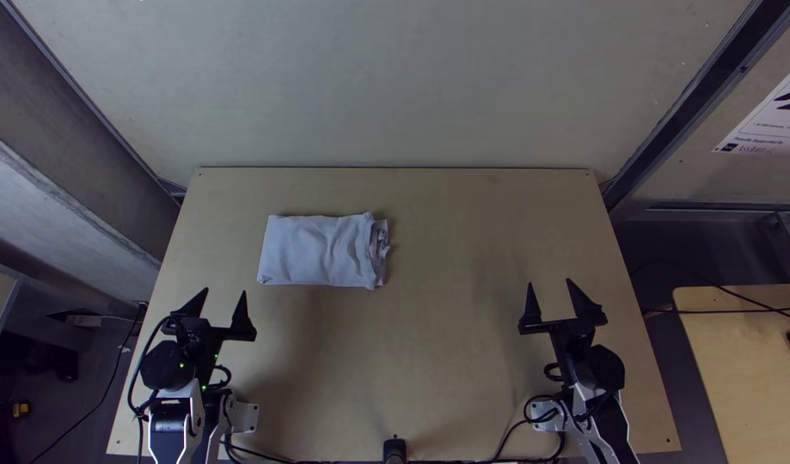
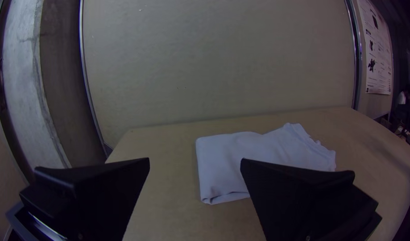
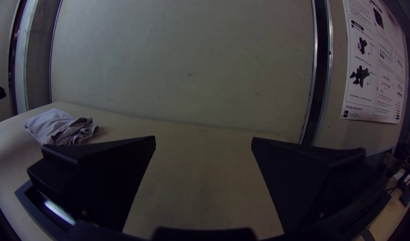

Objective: Fold the t-shirt

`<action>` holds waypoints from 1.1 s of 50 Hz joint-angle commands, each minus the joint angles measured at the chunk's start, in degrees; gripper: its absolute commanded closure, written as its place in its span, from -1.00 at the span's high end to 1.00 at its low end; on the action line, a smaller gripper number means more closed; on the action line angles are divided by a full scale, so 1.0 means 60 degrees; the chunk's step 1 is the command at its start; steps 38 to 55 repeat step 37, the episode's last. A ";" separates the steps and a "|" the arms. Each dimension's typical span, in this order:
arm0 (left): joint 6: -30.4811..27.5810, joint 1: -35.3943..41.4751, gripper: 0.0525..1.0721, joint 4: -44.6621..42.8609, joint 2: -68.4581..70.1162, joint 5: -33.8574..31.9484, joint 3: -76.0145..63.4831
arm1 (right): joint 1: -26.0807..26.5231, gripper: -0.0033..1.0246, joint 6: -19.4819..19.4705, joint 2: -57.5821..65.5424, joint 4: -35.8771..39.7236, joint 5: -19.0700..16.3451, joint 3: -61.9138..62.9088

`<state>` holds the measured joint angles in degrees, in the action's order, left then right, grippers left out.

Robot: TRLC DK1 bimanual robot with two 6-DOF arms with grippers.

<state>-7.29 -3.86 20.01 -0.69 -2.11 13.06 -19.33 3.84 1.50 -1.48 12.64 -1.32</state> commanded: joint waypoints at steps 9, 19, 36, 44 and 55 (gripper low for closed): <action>0.0160 -0.0031 0.92 -0.0039 0.0129 -0.0029 -0.0053 | 0.0043 0.92 -0.0171 -0.0293 -0.0120 0.0017 0.0206; 0.0160 -0.0031 0.92 -0.0039 0.0129 -0.0029 -0.0053 | 0.0058 0.92 -0.0171 -0.0279 -0.0106 0.0017 0.0206; 0.0160 -0.0031 0.92 -0.0039 0.0129 -0.0029 -0.0053 | 0.0073 0.92 -0.0171 -0.0264 -0.0106 0.0017 0.0206; 0.0160 -0.0031 0.92 -0.0039 0.0129 -0.0029 -0.0053 | 0.0058 0.92 -0.0171 -0.0279 -0.0106 0.0017 0.0206; 0.0160 -0.0031 0.92 -0.0039 0.0129 -0.0029 -0.0053 | 0.0058 0.92 -0.0171 -0.0279 -0.0106 0.0017 0.0206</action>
